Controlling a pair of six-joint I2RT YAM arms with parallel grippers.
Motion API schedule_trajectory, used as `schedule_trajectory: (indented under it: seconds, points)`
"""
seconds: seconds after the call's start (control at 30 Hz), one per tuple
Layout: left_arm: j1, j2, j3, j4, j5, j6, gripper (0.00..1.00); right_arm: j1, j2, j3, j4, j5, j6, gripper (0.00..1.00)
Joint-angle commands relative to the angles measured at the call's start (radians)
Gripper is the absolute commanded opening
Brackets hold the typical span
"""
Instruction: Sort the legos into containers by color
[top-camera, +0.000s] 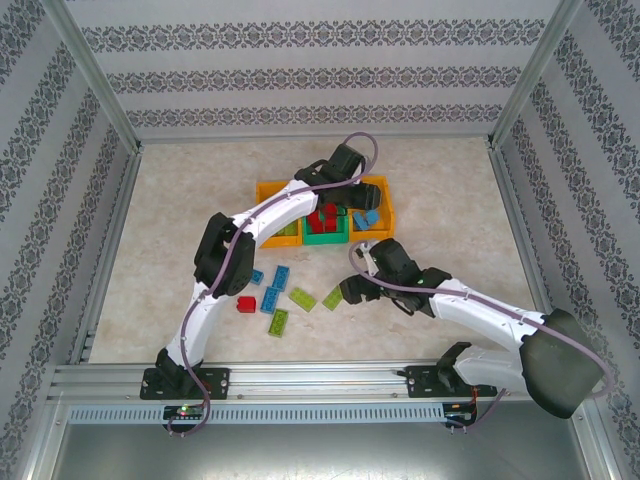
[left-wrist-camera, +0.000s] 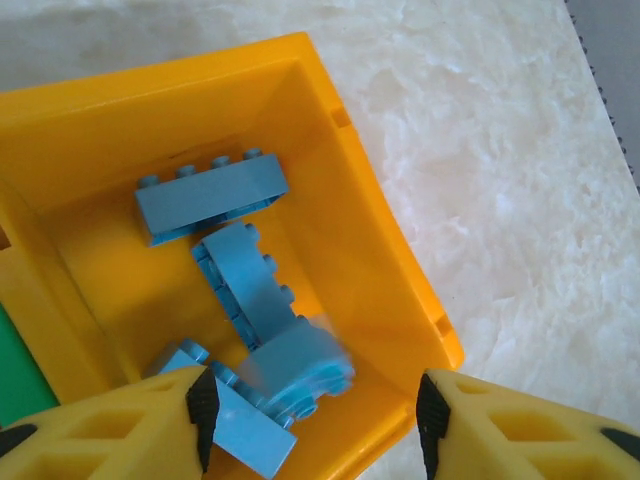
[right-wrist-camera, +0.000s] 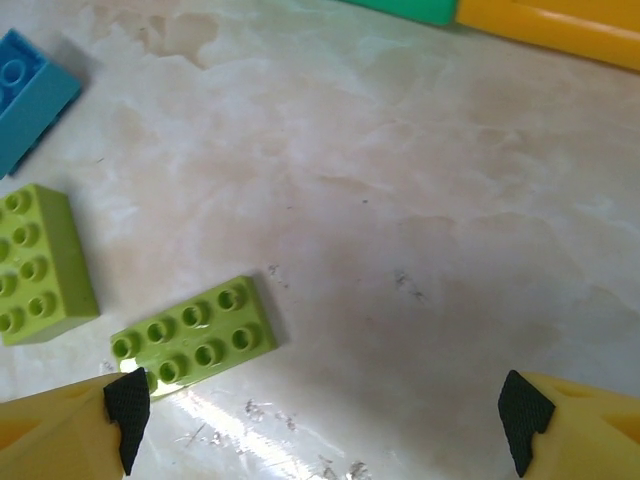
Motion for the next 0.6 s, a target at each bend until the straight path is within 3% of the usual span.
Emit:
schedule_trajectory:
  seconds: [0.0, 0.13, 0.23, 0.33, 0.57]
  points:
    - [0.02, 0.018, 0.035, -0.031, 0.014, -0.029, 0.63, 0.04, 0.023, 0.011, -0.004, -0.013, -0.043, 0.94]
    - [0.021, -0.004, 0.019, -0.029, 0.018, -0.027, 0.71, 0.105, 0.069, 0.03, -0.031, -0.02, -0.076, 0.94]
    - [0.021, -0.048, -0.022, -0.012, 0.017, -0.026, 0.83, 0.16, 0.115, 0.049, -0.034, -0.003, -0.107, 0.96]
    - [0.021, -0.106, -0.088, 0.016, 0.014, -0.023, 1.0, 0.193, 0.162, 0.076, -0.036, 0.022, -0.124, 0.97]
    - [0.036, -0.242, -0.291, 0.107, 0.014, -0.05, 0.99, 0.229, 0.269, 0.142, -0.06, 0.056, -0.167, 0.98]
